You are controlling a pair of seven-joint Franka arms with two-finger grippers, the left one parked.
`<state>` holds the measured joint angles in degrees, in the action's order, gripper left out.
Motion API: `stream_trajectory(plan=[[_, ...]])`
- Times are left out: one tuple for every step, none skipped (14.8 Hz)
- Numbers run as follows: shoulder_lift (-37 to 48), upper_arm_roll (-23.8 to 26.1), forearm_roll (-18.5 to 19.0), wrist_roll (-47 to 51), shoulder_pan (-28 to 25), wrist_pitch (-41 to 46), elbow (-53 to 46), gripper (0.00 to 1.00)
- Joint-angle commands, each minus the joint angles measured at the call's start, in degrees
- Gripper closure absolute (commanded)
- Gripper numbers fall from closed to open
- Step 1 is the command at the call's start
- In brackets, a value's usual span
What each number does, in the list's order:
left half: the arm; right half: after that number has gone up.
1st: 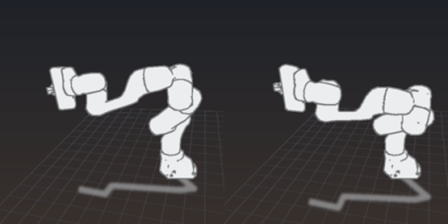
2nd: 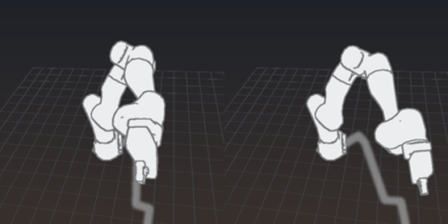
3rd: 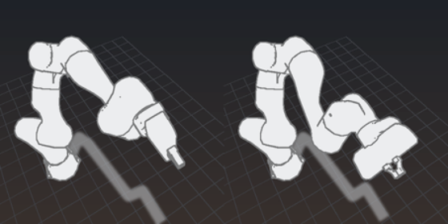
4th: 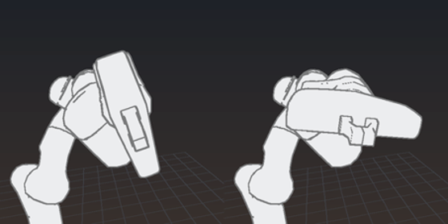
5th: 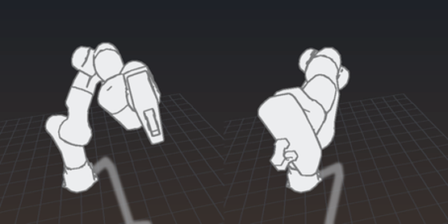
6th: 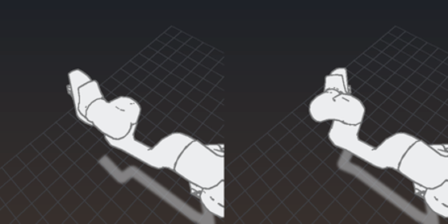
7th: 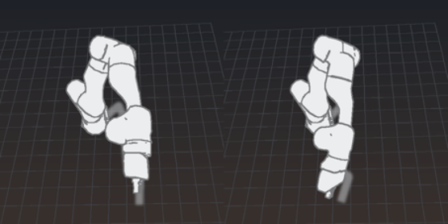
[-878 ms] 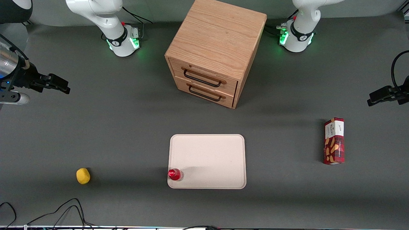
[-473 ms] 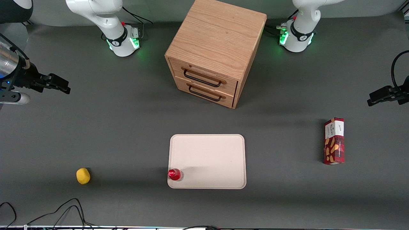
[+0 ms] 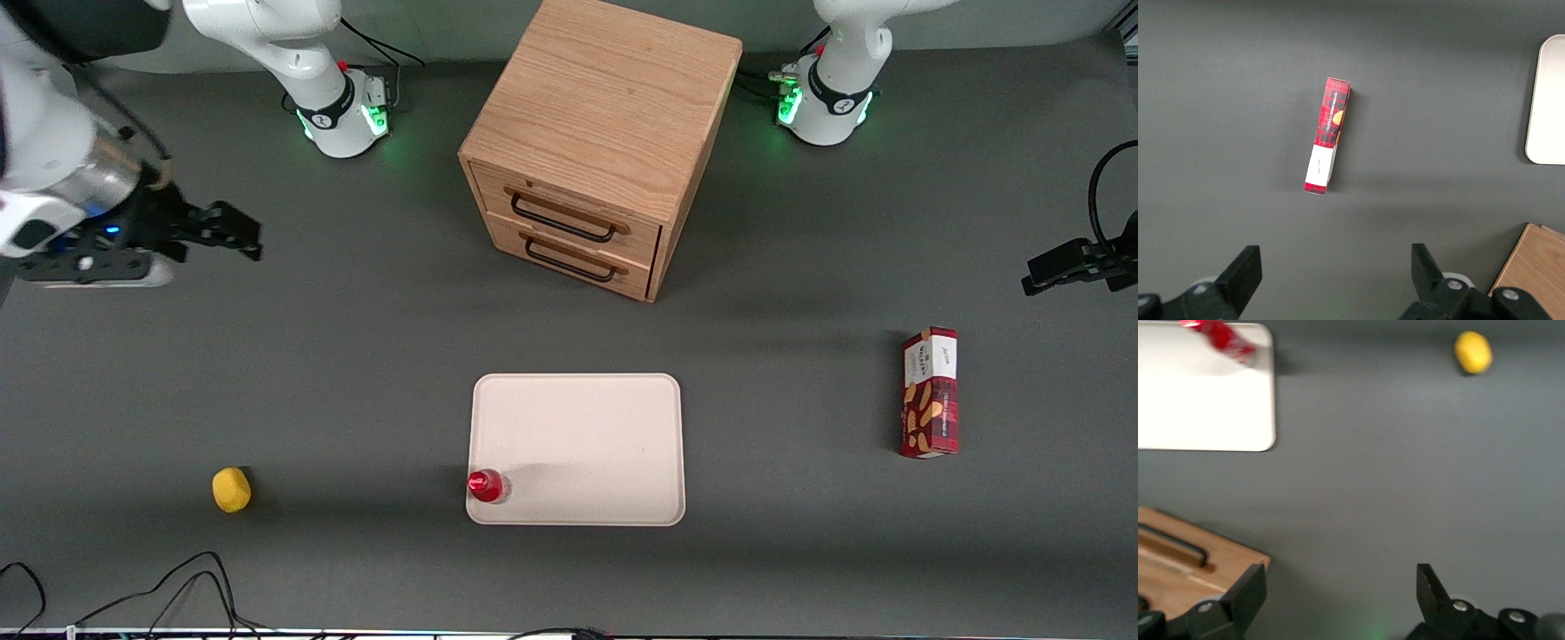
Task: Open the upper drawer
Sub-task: 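Move the right gripper toward the wooden cabinet's upper drawer handle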
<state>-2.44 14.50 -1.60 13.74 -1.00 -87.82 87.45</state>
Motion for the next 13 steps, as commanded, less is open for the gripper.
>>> stream_trajectory(plan=[[-2.4,5.5,-2.3,1.3,-0.1,-1.3,-1.8,0.00],[-3.0,7.8,-2.3,1.3,-0.1,-1.7,-1.8,0.00],[-3.6,10.2,-2.3,1.2,-0.2,-2.4,-2.0,0.00],[-4.1,12.8,-1.9,1.3,-0.3,-2.9,-2.2,0.00],[-4.8,15.8,-1.9,1.3,-0.3,-3.0,-3.0,0.00],[-6.7,18.6,-2.0,1.1,-0.3,-3.1,-4.5,0.00],[-9.0,21.1,-1.9,0.6,-0.3,-3.1,-6.4,0.00],[-10.7,23.0,-1.8,-2.1,-0.4,-3.4,-8.0,0.00],[-12.2,24.3,-1.8,-5.8,-0.6,-3.7,-8.9,0.00],[-12.9,24.3,-1.8,-9.8,-1.5,-3.9,-9.0,0.00],[-13.7,24.3,-1.8,-13.7,-2.3,-4.5,-9.0,0.00],[-14.8,24.3,-1.7,-17.7,-3.0,-5.3,-9.1,0.00],[-15.7,24.3,-1.7,-22.1,-3.7,-5.5,-9.1,0.00]])
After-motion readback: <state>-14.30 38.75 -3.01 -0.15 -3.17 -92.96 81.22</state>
